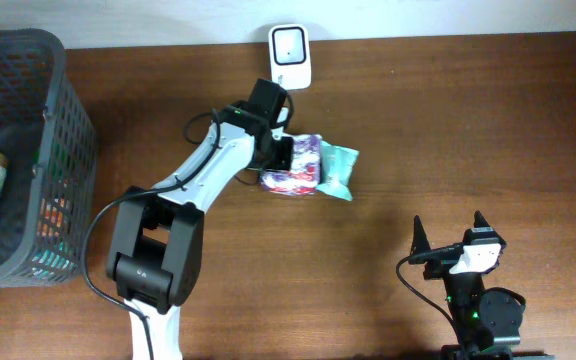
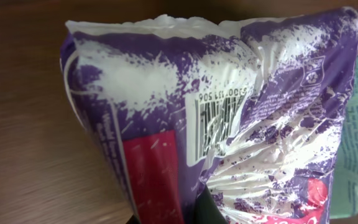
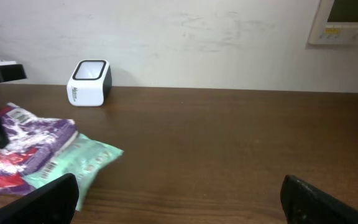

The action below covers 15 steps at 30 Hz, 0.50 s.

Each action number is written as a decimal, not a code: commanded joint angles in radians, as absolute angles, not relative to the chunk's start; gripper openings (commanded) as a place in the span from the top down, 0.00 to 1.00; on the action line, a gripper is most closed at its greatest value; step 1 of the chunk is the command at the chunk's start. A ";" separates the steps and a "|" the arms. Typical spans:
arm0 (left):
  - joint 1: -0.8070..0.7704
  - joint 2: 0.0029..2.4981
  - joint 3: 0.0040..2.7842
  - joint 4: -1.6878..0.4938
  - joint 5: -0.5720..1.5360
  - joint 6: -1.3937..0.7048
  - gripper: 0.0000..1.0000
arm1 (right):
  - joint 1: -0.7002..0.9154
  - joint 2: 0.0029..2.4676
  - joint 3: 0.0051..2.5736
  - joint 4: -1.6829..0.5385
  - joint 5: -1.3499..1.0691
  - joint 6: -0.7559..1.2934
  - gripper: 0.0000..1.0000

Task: Scan the item barcode
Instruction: 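Move the purple package past the scanner and place it beside the green packet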

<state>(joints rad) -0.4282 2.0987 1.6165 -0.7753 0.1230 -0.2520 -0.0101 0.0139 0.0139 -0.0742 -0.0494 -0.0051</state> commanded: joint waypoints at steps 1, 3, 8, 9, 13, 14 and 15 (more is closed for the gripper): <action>-0.462 2.111 1.621 -0.739 0.294 -0.363 1.00 | 0.001 0.007 0.006 -0.075 -0.055 -0.010 0.01; -0.462 2.111 1.623 -0.723 0.326 -0.378 1.00 | 0.001 0.007 0.006 -0.075 -0.055 -0.010 0.01; -0.425 2.111 1.675 -0.785 0.315 -0.377 0.91 | 0.001 0.007 0.006 -0.075 -0.055 -0.010 0.01; -0.414 2.111 1.694 -0.809 0.315 -0.376 0.74 | 0.001 0.007 0.006 -0.075 -0.055 -0.010 0.01; -0.383 2.111 1.880 -0.992 0.314 -0.288 0.03 | 0.001 0.007 0.006 -0.075 -0.055 -0.010 0.01; -0.383 2.111 1.923 -1.027 0.308 -0.278 0.01 | 0.001 0.007 0.006 -0.075 -0.055 -0.010 0.01; -0.383 2.111 1.979 -1.070 0.295 -0.274 0.01 | 0.001 0.007 0.006 -0.075 -0.055 -0.010 0.01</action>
<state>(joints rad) -0.3855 2.1117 1.8214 -0.9863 0.2996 -0.3359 -0.0101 0.0139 0.0139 -0.0742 -0.0498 -0.0044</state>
